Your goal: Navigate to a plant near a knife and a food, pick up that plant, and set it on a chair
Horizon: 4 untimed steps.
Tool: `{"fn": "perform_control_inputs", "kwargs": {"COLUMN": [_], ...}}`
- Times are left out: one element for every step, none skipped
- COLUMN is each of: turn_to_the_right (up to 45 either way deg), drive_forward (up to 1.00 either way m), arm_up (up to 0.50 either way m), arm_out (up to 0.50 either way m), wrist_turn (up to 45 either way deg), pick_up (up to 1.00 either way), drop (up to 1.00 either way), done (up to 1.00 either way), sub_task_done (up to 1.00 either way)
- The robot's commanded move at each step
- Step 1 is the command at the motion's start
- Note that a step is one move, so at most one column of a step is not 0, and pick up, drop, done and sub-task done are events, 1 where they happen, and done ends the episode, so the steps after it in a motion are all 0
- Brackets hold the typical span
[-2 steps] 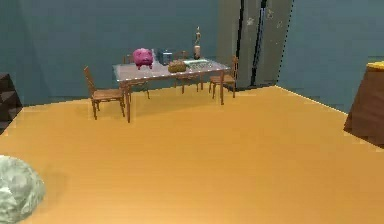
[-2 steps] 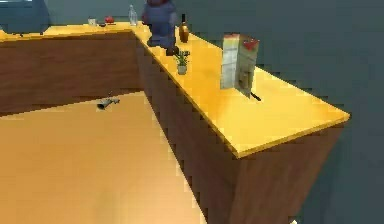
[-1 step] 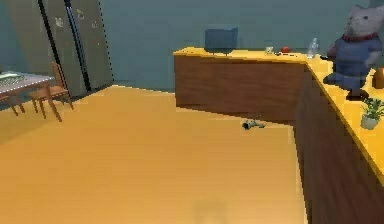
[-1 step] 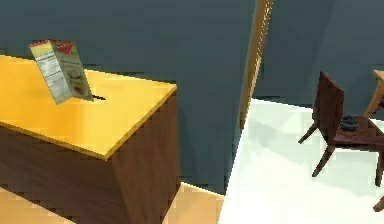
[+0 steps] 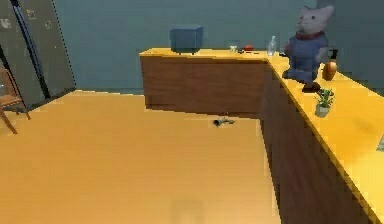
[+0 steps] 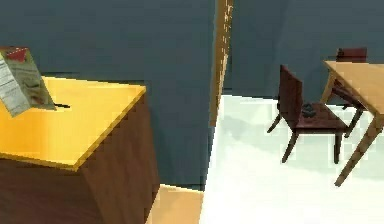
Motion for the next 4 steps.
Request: {"fn": "perform_control_inputs", "kwargs": {"turn_to_the_right": [0.0, -33.0, 45.0, 9.0], "drive_forward": [0.5, 0.0, 0.0, 0.0], "arm_up": [0.0, 0.0, 0.0, 0.0], "arm_out": [0.0, 0.0, 0.0, 0.0], "wrist_turn": [0.0, 0.0, 0.0, 0.0], "pick_up": [0.0, 0.0, 0.0, 0.0], "drop": [0.0, 0.0, 0.0, 0.0], "done": [0.0, 0.0, 0.0, 0.0], "sub_task_done": [0.0, 0.0, 0.0, 0.0]}}
